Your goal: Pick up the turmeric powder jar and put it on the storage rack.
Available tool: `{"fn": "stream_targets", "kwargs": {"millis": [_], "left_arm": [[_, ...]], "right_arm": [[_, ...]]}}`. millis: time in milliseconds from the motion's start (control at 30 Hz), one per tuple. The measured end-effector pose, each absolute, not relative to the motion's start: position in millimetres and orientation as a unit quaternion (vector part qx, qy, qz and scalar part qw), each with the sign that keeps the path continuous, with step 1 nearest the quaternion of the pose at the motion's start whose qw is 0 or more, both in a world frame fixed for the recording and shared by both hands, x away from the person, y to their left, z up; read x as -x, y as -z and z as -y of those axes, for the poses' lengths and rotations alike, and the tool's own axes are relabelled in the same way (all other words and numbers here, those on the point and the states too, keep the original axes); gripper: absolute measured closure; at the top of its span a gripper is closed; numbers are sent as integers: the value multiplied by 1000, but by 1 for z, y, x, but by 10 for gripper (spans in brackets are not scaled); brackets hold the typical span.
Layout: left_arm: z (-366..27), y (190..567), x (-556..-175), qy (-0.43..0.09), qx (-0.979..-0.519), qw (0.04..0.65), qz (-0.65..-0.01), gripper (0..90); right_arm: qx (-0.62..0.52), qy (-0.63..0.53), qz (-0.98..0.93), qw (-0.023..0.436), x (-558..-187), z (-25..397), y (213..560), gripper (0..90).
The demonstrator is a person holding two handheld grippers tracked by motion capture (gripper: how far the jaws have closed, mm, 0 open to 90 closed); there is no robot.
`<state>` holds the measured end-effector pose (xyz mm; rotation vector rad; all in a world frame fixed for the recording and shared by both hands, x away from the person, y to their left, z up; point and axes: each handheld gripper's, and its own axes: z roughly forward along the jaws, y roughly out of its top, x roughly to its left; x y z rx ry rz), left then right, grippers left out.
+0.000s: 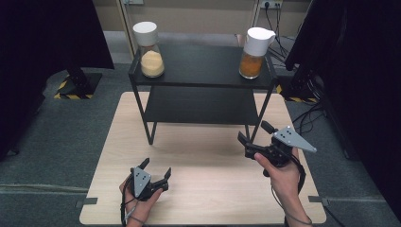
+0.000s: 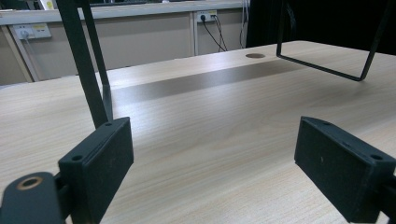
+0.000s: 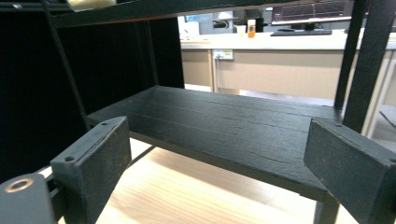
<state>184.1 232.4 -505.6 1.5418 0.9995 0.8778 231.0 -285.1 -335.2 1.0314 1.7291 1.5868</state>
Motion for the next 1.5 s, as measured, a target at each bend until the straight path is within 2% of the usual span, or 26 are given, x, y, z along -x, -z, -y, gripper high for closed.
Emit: {"fn": "stream_targets", "kwargs": {"millis": [367, 1500], "left_arm": [[-232, 506, -184, -367, -644, 525, -418, 114], [-232, 506, -184, -368, -644, 524, -418, 114]], "right_arm": [[-387, -596, -649, 272, -226, 288, 350, 79], [-403, -547, -682, 270, -216, 286, 408, 79]]}}
